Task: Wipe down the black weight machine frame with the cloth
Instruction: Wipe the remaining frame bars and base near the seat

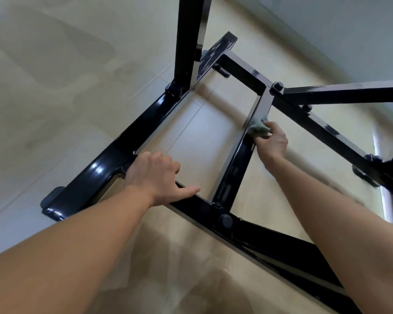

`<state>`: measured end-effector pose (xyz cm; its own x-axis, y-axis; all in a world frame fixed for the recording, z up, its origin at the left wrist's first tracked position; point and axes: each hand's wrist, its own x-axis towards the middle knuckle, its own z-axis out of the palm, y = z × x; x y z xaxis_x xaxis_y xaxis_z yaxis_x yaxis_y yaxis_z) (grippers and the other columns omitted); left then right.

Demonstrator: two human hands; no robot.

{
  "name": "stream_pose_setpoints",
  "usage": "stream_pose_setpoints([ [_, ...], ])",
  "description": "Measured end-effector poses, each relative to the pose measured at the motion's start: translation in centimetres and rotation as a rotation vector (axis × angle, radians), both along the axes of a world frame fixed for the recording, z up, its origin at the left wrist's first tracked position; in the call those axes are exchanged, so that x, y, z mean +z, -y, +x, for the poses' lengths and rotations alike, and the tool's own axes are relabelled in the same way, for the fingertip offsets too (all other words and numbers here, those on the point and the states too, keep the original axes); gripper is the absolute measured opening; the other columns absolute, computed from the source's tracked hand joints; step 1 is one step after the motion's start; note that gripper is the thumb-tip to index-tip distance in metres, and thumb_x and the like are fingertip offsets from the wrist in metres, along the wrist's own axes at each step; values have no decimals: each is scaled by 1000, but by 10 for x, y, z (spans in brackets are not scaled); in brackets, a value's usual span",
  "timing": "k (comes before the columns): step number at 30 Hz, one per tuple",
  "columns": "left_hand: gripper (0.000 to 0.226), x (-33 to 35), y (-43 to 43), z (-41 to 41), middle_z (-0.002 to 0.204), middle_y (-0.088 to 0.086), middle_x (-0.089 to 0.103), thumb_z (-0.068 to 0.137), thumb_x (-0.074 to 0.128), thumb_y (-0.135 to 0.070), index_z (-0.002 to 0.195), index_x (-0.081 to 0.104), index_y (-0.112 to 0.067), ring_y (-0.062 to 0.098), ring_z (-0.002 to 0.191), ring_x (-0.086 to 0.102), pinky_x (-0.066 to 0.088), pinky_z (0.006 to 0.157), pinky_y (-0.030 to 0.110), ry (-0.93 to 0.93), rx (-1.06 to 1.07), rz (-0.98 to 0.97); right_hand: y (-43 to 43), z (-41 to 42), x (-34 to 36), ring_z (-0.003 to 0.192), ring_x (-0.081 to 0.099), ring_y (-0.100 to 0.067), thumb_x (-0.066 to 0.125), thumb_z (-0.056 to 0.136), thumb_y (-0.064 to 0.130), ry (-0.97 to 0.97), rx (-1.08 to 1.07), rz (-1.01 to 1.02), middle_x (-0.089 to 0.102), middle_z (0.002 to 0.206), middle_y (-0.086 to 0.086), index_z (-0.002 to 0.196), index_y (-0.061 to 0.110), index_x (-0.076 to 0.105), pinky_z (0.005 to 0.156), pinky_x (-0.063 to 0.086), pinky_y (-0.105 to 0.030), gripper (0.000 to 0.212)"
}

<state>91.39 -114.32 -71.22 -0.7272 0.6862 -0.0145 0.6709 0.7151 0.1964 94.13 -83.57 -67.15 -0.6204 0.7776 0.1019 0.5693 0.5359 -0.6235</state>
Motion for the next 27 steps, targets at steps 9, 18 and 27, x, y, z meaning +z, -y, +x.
stream_pose_setpoints([
  [9, 96, 3, 8, 4, 116, -14, 63, 70, 13, -98, 127, 60, -37, 13, 107, 57, 47, 82, 31, -33, -194, -5, 32, 45, -17, 105, 65, -18, 71, 82, 19, 39, 162, 65, 71, 117, 0, 117, 21, 73, 96, 52, -37, 36],
  [18, 101, 0, 8, 4, 101, -14, 67, 65, 7, -99, 115, 67, -35, 12, 99, 60, 48, 75, 30, -29, -168, -8, 8, 8, -7, 113, 63, -19, 74, 86, 24, 28, 77, 72, 69, 124, -1, 134, 22, 61, 102, 45, -28, 50],
  [27, 103, 0, 5, 2, 104, -15, 67, 64, 5, -100, 115, 66, -35, 11, 100, 60, 49, 78, 30, -20, -165, -21, -32, -32, -1, 111, 64, -19, 78, 82, 25, 66, -30, -54, 68, 118, 1, 119, 22, 70, 103, 51, -34, 38],
])
